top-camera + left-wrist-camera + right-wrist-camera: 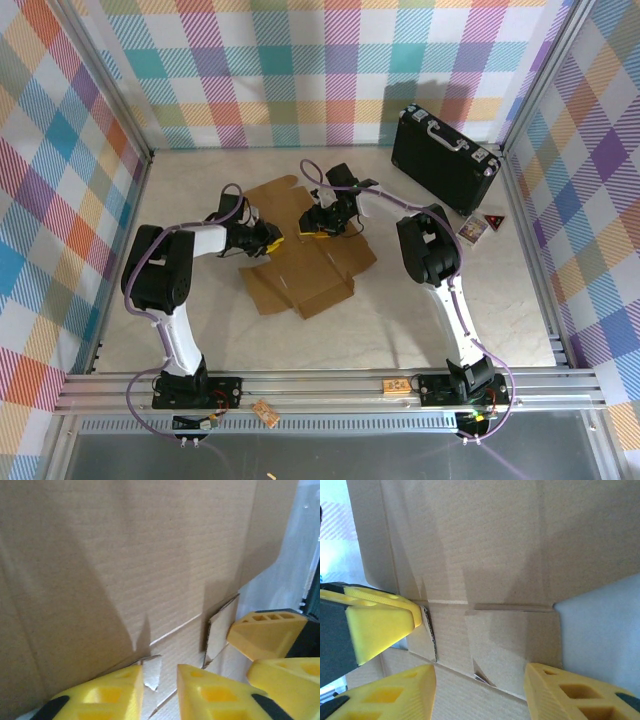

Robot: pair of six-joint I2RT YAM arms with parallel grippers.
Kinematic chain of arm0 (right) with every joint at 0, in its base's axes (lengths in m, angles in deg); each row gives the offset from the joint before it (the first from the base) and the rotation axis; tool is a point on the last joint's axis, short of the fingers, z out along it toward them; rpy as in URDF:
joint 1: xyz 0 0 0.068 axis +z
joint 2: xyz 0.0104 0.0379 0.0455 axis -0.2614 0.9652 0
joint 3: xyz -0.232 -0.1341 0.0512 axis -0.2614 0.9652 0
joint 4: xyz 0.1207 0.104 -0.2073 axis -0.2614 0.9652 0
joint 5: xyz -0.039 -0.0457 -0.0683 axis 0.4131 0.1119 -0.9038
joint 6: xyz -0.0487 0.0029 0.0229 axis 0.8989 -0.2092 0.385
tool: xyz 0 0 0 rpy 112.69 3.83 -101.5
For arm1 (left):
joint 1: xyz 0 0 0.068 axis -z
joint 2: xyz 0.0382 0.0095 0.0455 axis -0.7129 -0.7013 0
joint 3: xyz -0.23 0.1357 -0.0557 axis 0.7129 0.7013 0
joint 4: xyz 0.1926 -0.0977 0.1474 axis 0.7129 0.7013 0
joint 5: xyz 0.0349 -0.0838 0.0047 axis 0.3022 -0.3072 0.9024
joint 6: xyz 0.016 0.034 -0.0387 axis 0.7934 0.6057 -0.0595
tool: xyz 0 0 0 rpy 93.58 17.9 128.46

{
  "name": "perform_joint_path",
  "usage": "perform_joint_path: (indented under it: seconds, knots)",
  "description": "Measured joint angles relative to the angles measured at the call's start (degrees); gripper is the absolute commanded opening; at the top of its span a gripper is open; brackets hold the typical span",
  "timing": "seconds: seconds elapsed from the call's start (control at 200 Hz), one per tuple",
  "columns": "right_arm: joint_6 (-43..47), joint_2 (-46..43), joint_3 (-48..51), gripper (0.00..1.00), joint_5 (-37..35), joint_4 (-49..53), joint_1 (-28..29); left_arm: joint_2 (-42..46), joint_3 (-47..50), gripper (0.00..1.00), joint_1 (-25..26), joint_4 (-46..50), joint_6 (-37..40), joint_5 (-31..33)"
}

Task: Fold the paper box

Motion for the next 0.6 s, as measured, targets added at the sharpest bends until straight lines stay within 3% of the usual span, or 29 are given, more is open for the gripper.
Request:
perform_joint_path:
  seconds: [0.23,0.6]
  knots:
    - [0.0,0.0,0.0,0.52,0.0,0.0,0.0,0.0,-0.1,0.39,0.0,-1.1,0.0,-1.0]
    - [0.0,0.0,0.0,0.51,-0.1,0.0,0.0,0.0,0.3,0.18,0.0,0.1,1.0,0.4]
